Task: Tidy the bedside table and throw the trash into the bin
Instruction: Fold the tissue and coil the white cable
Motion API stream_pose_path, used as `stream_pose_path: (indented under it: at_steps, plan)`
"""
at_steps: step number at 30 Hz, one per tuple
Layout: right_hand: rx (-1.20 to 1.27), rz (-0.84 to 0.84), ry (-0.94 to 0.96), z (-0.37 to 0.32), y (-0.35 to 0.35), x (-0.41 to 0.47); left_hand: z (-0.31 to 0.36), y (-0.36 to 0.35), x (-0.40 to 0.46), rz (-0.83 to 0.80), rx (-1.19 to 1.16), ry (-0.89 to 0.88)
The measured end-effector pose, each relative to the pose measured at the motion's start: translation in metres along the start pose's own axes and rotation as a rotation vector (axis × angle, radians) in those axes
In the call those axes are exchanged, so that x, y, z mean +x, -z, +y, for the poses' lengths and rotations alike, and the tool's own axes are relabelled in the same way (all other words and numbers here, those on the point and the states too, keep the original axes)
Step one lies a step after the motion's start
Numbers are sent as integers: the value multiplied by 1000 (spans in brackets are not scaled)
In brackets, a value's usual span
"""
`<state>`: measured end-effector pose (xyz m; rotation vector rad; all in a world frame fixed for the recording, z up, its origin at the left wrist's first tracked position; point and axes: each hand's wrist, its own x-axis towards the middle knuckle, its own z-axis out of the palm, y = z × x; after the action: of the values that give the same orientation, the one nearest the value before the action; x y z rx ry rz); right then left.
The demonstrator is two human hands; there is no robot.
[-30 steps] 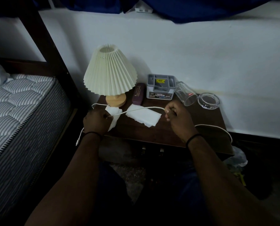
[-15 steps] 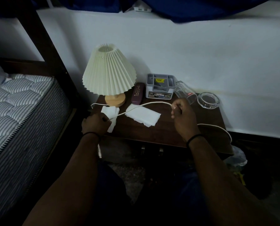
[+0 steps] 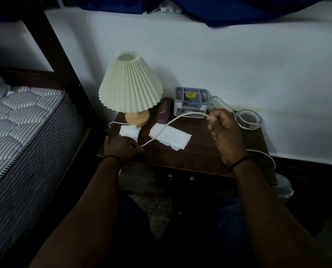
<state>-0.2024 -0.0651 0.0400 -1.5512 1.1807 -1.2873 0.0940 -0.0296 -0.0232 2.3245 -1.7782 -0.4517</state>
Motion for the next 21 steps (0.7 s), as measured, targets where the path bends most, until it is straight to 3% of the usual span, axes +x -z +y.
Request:
stream_pose_path:
  at_steps: [4, 8, 11, 13, 16, 19, 21]
  plan:
    - [-157, 109, -66, 6, 4, 2, 9, 3, -6, 109, -154, -75]
    - [-410, 208, -132, 11, 11, -1, 28, 8, -15, 83, -527, -184]
    - [-533, 299, 15, -1, 15, -2, 48, 20, -26, 94, -752, -294]
    - [-422, 179, 109, -20, 13, -8, 65, 30, -34, 88, -814, -370]
    - [-169, -94, 92, -53, 3, -31, 90, 42, -45, 101, -827, -445]
    - [107, -118, 35, -77, 4, -52, 98, 42, -52, 143, -789, -490]
    - [139, -154, -32, -96, 15, -59, 99, 41, -58, 140, -755, -479]
